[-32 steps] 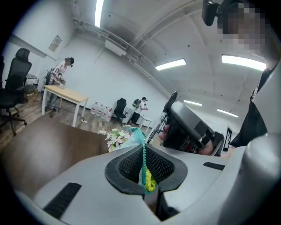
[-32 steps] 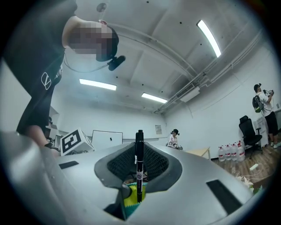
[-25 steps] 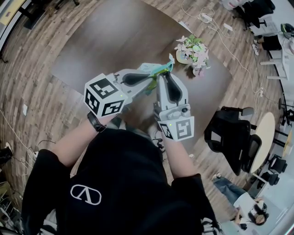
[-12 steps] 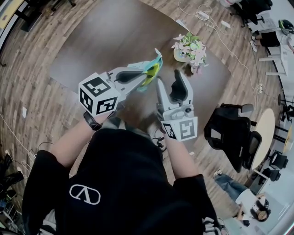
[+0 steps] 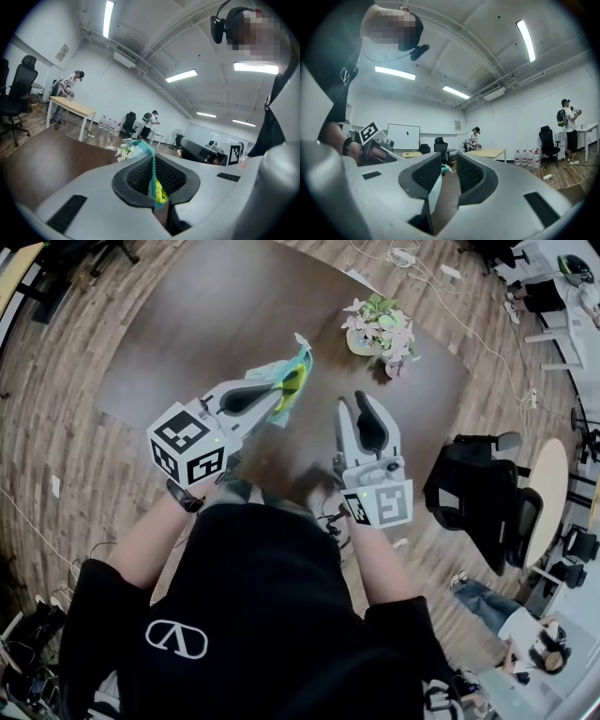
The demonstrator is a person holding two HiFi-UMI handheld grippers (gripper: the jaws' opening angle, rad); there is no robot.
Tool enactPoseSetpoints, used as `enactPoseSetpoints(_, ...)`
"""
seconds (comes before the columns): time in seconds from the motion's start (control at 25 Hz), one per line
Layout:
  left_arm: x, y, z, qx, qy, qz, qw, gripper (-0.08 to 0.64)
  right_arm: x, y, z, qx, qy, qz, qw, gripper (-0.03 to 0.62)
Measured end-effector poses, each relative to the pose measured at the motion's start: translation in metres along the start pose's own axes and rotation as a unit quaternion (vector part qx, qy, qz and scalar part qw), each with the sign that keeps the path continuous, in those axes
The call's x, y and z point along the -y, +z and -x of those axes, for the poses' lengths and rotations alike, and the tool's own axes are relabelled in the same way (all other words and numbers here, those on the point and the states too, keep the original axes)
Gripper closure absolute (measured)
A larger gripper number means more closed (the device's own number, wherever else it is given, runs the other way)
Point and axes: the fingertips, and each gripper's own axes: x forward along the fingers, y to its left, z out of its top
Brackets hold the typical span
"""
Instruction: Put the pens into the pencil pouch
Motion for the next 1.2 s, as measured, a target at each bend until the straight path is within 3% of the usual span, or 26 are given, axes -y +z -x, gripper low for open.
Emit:
enactPoseSetpoints(0.2, -0.002, -0.002, 0.004, 0.008, -0.001, 0.0, 1.0, 0.545, 0.009, -0.005, 0.007, -0.017, -0.026, 0.008, 0.999, 0.591)
enactPoseSetpoints(1.2, 0.012, -0.002, -0.002, 0.017, -0.024, -0.007, 0.9996, 0.545, 0.032, -0.008, 0.017, -0.027, -0.083, 0.005, 0.996, 0.592)
